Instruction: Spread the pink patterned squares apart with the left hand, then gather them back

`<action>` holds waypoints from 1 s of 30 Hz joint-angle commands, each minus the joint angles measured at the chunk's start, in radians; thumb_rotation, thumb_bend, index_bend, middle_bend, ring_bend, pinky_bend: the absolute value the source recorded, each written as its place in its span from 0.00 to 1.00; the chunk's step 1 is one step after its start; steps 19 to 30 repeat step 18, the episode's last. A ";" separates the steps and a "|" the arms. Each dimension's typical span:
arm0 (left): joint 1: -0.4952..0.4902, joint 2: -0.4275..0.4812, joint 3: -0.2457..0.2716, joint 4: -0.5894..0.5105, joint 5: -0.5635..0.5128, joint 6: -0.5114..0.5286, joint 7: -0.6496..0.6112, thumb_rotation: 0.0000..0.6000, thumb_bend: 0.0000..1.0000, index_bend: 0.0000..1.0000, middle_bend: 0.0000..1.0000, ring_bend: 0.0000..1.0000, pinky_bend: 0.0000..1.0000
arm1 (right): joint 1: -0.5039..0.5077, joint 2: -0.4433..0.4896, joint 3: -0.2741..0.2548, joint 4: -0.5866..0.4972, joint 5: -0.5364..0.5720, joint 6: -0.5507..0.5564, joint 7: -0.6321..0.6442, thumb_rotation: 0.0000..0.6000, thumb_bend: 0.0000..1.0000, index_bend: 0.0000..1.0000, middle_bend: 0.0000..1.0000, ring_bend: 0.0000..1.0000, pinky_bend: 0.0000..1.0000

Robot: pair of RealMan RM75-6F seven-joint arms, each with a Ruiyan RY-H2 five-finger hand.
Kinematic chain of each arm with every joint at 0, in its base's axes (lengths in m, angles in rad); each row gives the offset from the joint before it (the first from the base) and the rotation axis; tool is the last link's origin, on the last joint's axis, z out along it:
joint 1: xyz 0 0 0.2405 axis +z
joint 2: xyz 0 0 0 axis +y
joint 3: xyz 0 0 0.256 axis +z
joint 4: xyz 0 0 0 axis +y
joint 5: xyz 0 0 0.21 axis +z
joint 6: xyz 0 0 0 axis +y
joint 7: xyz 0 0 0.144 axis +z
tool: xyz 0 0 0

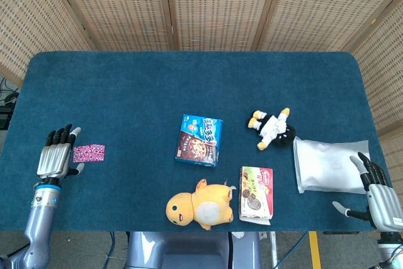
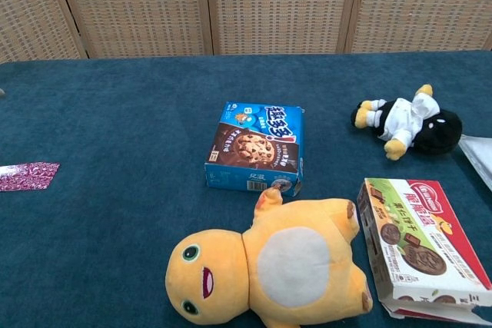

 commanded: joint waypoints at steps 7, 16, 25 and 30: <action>0.122 0.076 0.106 -0.118 0.251 0.177 -0.056 1.00 0.27 0.03 0.00 0.00 0.00 | -0.002 -0.003 0.001 -0.006 -0.002 0.009 -0.035 1.00 0.10 0.04 0.00 0.00 0.00; 0.184 0.075 0.157 -0.113 0.368 0.237 -0.052 1.00 0.27 0.03 0.00 0.00 0.00 | -0.007 -0.007 -0.002 -0.024 -0.010 0.021 -0.074 1.00 0.11 0.04 0.00 0.00 0.00; 0.188 0.078 0.157 -0.108 0.375 0.237 -0.058 1.00 0.27 0.03 0.00 0.00 0.00 | -0.008 -0.007 -0.002 -0.025 -0.012 0.024 -0.079 1.00 0.10 0.04 0.00 0.00 0.00; 0.188 0.078 0.157 -0.108 0.375 0.237 -0.058 1.00 0.27 0.03 0.00 0.00 0.00 | -0.008 -0.007 -0.002 -0.025 -0.012 0.024 -0.079 1.00 0.10 0.04 0.00 0.00 0.00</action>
